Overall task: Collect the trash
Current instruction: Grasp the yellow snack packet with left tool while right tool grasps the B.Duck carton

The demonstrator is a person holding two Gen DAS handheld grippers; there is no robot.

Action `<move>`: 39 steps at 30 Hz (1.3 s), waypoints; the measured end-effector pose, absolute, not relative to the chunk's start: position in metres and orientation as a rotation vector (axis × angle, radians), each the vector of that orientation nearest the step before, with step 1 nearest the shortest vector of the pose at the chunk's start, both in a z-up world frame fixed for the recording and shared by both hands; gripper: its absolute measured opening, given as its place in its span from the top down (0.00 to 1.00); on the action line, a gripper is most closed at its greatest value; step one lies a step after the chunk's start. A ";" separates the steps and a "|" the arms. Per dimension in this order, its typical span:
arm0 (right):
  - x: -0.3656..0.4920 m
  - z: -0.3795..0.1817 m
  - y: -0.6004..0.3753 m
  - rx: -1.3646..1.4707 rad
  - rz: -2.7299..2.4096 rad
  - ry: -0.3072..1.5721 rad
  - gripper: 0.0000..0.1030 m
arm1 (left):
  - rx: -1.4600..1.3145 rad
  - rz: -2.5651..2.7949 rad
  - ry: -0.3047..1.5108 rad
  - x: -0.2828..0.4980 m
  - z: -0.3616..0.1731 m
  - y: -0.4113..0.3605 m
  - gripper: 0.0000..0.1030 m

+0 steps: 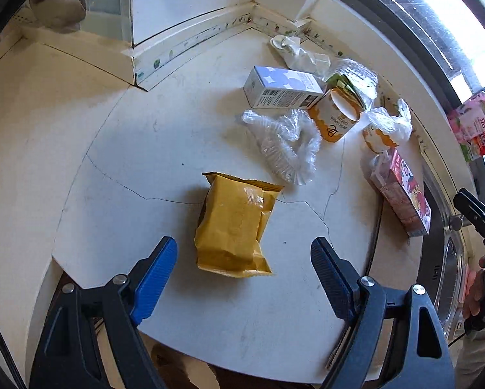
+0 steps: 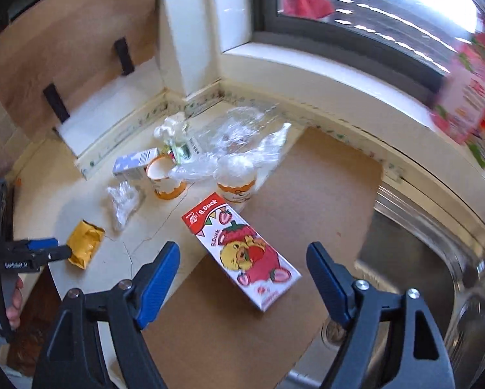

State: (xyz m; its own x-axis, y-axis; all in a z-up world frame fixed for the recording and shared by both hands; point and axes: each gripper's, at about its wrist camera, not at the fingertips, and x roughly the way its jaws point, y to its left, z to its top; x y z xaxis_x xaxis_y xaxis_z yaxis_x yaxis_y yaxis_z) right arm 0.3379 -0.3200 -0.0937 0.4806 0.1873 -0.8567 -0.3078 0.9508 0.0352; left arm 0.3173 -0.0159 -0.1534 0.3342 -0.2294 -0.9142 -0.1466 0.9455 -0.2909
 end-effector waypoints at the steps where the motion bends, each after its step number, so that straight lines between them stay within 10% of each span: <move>1: 0.344 -0.102 -0.314 -0.172 0.326 1.041 0.21 | -0.353 -0.045 1.242 0.320 -0.157 -0.017 0.19; 12: 0.373 -0.156 -0.290 -0.352 0.422 1.153 0.21 | -0.323 0.009 1.291 0.339 -0.180 -0.029 0.27; 30: 0.365 -0.150 -0.283 -0.270 0.448 1.164 0.45 | -0.183 -0.028 1.267 0.338 -0.166 -0.059 0.80; 39: 0.340 -0.129 -0.282 -0.217 0.457 1.138 0.45 | -0.131 -0.072 1.208 0.322 -0.142 -0.078 0.81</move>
